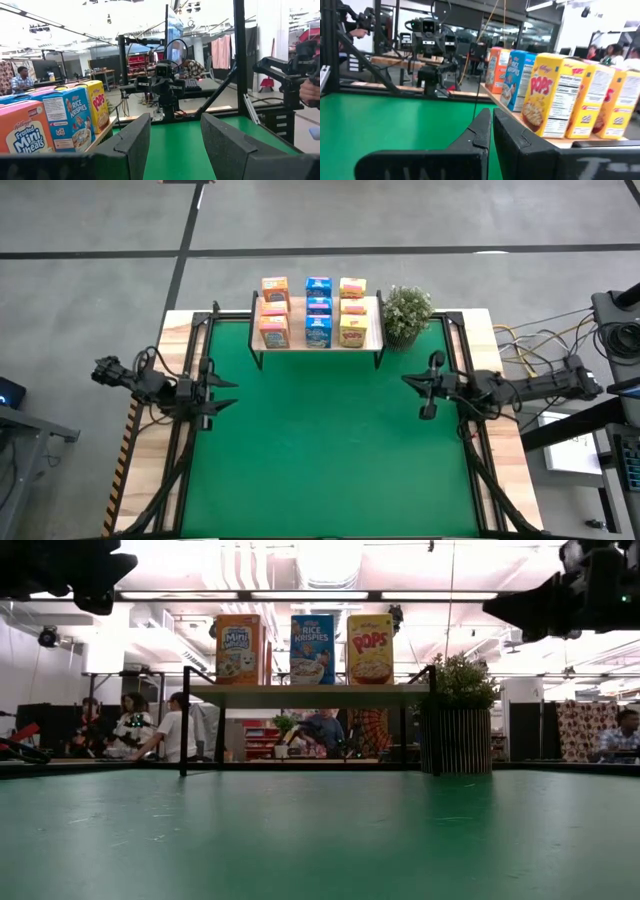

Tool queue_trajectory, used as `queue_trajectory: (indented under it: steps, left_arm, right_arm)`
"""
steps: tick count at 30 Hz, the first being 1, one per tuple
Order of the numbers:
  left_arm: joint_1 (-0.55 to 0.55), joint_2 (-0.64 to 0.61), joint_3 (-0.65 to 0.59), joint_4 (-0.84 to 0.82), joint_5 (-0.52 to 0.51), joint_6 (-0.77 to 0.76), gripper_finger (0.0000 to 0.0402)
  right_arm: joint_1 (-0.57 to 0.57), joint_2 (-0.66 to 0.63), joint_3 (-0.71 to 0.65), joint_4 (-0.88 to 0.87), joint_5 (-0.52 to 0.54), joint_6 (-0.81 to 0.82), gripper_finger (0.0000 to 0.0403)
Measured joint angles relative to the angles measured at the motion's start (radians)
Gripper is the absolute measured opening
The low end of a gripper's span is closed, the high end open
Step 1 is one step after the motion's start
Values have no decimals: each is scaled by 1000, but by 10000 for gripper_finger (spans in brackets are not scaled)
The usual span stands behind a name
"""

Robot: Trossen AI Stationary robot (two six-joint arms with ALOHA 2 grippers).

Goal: Stack cereal on shelf
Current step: Return to Home Position

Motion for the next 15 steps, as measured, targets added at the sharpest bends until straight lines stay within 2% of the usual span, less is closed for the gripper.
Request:
queue_trajectory:
  steps: [9,11,15]
  left_arm:
    - [0,0,0,-4,-19,1,159]
    - [0,0,0,-9,-85,-4,159]
    - [0,2,0,-9,-327,-26,159]
  right_arm:
    - [0,-210,-40,-58,0,-98,9]
    - [0,-255,-40,-66,0,-138,9]
    - [2,-277,-41,-52,1,-216,9]
